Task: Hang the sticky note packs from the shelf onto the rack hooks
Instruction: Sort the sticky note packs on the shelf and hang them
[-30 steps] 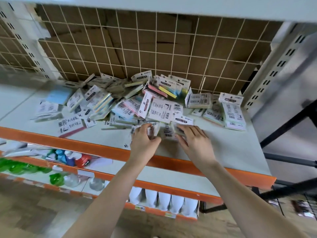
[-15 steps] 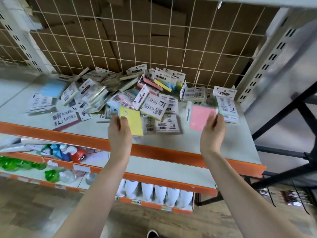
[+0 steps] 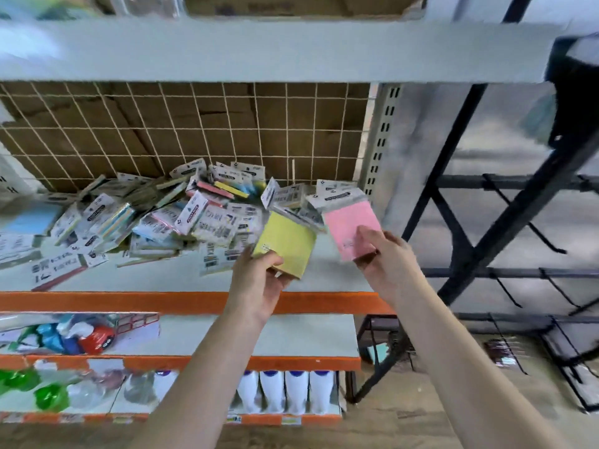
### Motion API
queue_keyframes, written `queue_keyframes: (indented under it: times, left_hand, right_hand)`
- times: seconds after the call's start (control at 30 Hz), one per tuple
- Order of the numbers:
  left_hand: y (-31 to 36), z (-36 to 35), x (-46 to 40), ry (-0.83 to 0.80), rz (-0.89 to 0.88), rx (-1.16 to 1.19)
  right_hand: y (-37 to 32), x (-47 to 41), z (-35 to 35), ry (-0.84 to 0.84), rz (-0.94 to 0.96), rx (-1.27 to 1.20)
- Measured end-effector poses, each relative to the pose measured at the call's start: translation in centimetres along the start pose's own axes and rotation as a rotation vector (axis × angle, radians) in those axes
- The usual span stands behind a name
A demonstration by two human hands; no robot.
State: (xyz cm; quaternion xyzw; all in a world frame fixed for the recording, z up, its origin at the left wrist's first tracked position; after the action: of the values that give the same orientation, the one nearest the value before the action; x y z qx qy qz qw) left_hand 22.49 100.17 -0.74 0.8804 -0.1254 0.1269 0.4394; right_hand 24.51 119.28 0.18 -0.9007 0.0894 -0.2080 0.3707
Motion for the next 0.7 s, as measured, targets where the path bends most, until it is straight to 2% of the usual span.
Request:
queue_keyframes:
  times: [0.13, 0.27, 0.37, 0.6, 0.7]
  left_hand:
    - [-2.7, -4.5, 2.7, -0.135, 0.029, 0.065]
    - [-4.5, -7.4, 6.0, -0.212, -0.037, -0.004]
    - [-5.8, -9.7, 8.7, -0.27, -0.068, -0.138]
    - [-10.1, -16.2, 13.3, -0.493, -0.082, -0.552]
    - [-12.9, -19.8, 15.0, -0.535, -0.127, -0.63]
  right_hand:
    - [-1.5, 3.3, 2.2, -0.018, 0.053, 0.124]
    - [-3.4, 5.8, 4.7, -0.066, 0.129, 0.211]
    - [-6.1, 7.4, 6.5, -0.112, 0.179, 0.19]
    - [-12.8, 11.5, 12.8, -0.059, 0.279, 0.347]
    - [-15.8, 13.5, 15.5, -0.031, 0.377, 0.419]
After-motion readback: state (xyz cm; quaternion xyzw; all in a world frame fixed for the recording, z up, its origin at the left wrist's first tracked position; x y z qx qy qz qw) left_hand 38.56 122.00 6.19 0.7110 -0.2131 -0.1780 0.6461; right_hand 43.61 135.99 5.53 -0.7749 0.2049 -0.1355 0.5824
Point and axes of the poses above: each hand's wrist, its own x-axis away from the middle knuckle, its own z-axis out of the back of the hand, y = z × x, the point moved 4 cm from there along -x, towards the middle knuckle, and after that the axes turned 1 degree about x, right-handed, at the moved point
